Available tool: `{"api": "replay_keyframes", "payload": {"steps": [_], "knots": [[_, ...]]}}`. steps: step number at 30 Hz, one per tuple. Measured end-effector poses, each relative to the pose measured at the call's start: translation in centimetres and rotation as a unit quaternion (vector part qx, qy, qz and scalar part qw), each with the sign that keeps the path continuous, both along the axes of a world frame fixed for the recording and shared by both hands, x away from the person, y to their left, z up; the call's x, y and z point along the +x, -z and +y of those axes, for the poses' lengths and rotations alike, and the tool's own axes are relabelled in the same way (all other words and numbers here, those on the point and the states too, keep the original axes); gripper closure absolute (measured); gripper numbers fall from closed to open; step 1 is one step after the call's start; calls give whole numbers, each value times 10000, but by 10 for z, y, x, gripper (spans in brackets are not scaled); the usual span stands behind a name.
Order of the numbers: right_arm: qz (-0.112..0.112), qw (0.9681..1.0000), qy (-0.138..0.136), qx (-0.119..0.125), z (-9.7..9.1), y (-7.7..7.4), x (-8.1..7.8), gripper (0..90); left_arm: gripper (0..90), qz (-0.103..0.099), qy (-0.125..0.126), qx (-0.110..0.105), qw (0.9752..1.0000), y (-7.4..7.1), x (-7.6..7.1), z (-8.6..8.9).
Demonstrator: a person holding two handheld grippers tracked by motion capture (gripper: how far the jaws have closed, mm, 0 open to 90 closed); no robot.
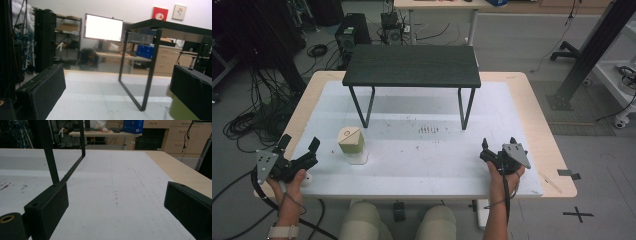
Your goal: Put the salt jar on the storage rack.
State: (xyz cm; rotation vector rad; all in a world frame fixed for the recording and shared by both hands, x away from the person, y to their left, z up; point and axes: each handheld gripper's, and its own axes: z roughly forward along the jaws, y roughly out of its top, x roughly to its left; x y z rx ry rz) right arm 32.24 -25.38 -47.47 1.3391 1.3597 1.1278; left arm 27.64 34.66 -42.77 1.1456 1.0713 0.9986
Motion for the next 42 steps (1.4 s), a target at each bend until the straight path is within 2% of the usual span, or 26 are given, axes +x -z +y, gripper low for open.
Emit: {"api": "replay_keyframes", "payload": {"steps": [3, 6, 11, 19, 26, 31, 34, 36, 42], "knots": [[0, 10000, -2, 0, 0, 0, 0, 57, 2, 81, 65, -65, 9999, -2, -3, -4], [2, 10000, -3, -1, 0, 0, 0, 57, 2, 92, 130, -27, 9999, -3, -4, -8], [-3, 10000, -3, 1, 0, 0, 0, 58, 2, 91, 234, 55, 9997, -7, -6, -18], [2, 10000, -6, 13, 0, 0, 0, 59, 2, 42, 480, -32, 9988, -12, -10, -39], [-2, 10000, -12, 19, 0, 0, 0, 59, 2, 50, 460, 61, 9989, -13, -11, -49], [-1, 10000, -12, 19, 0, 0, 0, 60, 2, 14, 202, 201, 9996, -14, -14, -64], [-2, 10000, -14, 18, 0, 0, 0, 60, 2, 7, 149, 242, 9996, -15, -14, -70], [1, 10000, -16, 21, 0, 0, 0, 60, 2, 8, 134, 289, 9995, -15, -15, -78], [-3, 10000, -22, 27, 0, 0, 0, 60, 2, 36, 182, 314, 9993, -14, -14, -89]]}}
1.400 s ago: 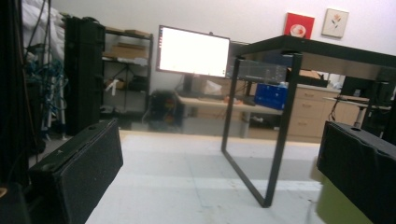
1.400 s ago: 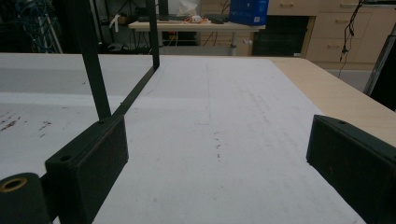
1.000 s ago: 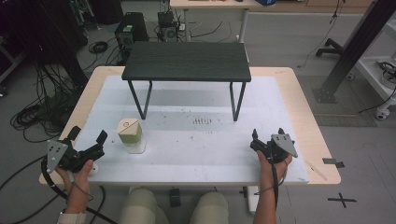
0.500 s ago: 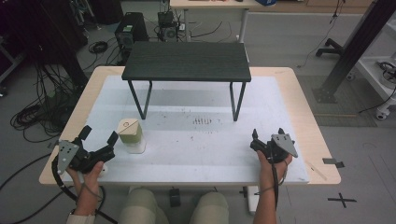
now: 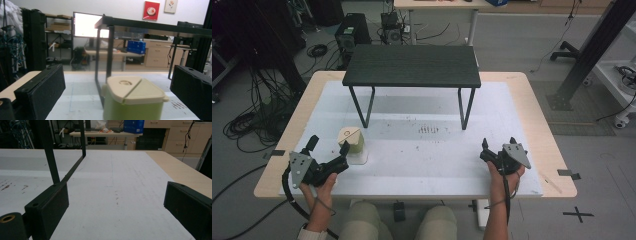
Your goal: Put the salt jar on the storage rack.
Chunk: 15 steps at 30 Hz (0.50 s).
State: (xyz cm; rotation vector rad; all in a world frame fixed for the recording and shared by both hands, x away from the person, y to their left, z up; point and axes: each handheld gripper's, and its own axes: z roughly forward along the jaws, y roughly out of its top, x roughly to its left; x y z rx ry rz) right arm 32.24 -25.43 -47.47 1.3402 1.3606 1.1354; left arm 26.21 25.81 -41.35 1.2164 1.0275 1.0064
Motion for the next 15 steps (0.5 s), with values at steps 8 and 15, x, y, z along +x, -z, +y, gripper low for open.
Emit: {"api": "replay_keyframes", "payload": {"steps": [8, 15], "knots": [[-5, 10000, -5, 11, 0, 0, 0, 60, 3, 5, -100, 91, 9999, 1, 2, -13], [-8, 10000, -6, 10, 0, 0, 0, 60, 2, 72, -188, 181, 9996, 5, 6, -21]]}}
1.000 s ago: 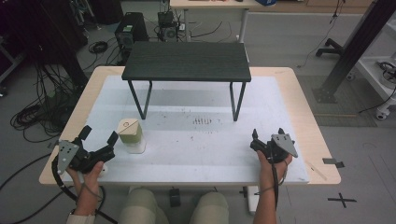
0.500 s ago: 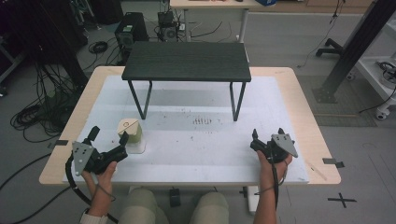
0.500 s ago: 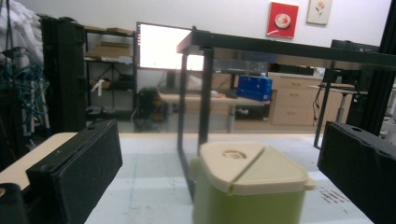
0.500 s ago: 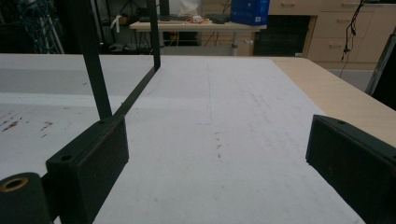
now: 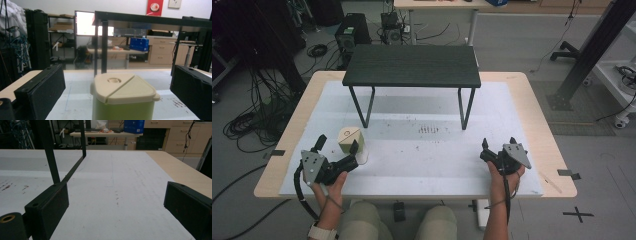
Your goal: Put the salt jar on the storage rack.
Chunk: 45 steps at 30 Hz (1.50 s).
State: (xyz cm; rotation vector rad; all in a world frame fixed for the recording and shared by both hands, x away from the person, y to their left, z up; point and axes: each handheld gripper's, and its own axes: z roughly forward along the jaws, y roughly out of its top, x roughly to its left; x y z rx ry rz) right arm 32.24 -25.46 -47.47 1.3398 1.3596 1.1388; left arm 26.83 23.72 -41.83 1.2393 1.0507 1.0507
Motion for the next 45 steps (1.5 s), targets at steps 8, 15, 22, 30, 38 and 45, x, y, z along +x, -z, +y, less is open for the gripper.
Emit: {"api": "replay_keyframes", "payload": {"steps": [8, 15, 22, 30, 38, 45], "knots": [[0, 10000, 1, 8, 0, 0, 0, 61, 2, 65, -133, 114, 9998, 8, 5, -9], [-4, 10000, -3, 15, 0, 0, 0, 61, 2, 117, -212, 200, 9995, 13, 12, -12], [-2, 10000, -8, 22, 0, 0, 0, 61, 4, 166, -263, 234, 9992, 19, 18, -15], [2, 10000, -4, 32, 0, 0, 0, 61, 16, 278, -402, 316, 9983, 24, 26, -20], [3, 10000, -4, 42, -1, 0, 0, 61, 56, 337, -508, 332, 9976, 30, 30, -24], [1, 10000, 0, 53, -1, 0, 0, 61, 128, 369, -522, 288, 9975, 32, 30, -25]]}}
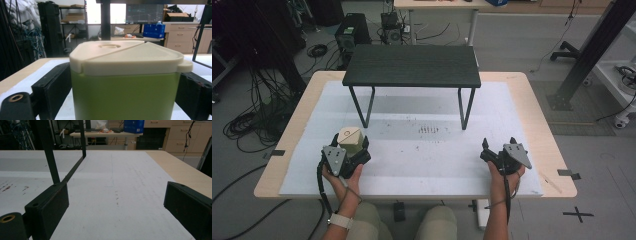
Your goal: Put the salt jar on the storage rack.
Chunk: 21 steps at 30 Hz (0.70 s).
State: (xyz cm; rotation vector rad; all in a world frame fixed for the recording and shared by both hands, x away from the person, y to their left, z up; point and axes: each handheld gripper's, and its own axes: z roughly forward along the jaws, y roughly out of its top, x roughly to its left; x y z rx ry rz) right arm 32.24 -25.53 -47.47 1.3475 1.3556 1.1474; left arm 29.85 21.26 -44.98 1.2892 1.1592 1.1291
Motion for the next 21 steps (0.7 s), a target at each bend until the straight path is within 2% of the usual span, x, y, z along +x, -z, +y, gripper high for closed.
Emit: {"api": "replay_keyframes", "payload": {"steps": [4, 9, 11, 21], "knots": [[6, 10000, 3, 11, 0, 0, 0, 61, 163, 2, -38, 25, 10000, 0, 0, 0], [9, 10000, 4, 3, 0, 0, 0, 61, 229, 40, -52, -54, 10000, 0, 0, 1], [5, 10000, 7, -5, 0, 0, 0, 62, 266, 12, -59, 5, 10000, 0, 0, -1], [7, 10000, 6, -5, 0, 0, 0, 62, 292, 54, -67, 10, 10000, -1, -1, 0]]}}
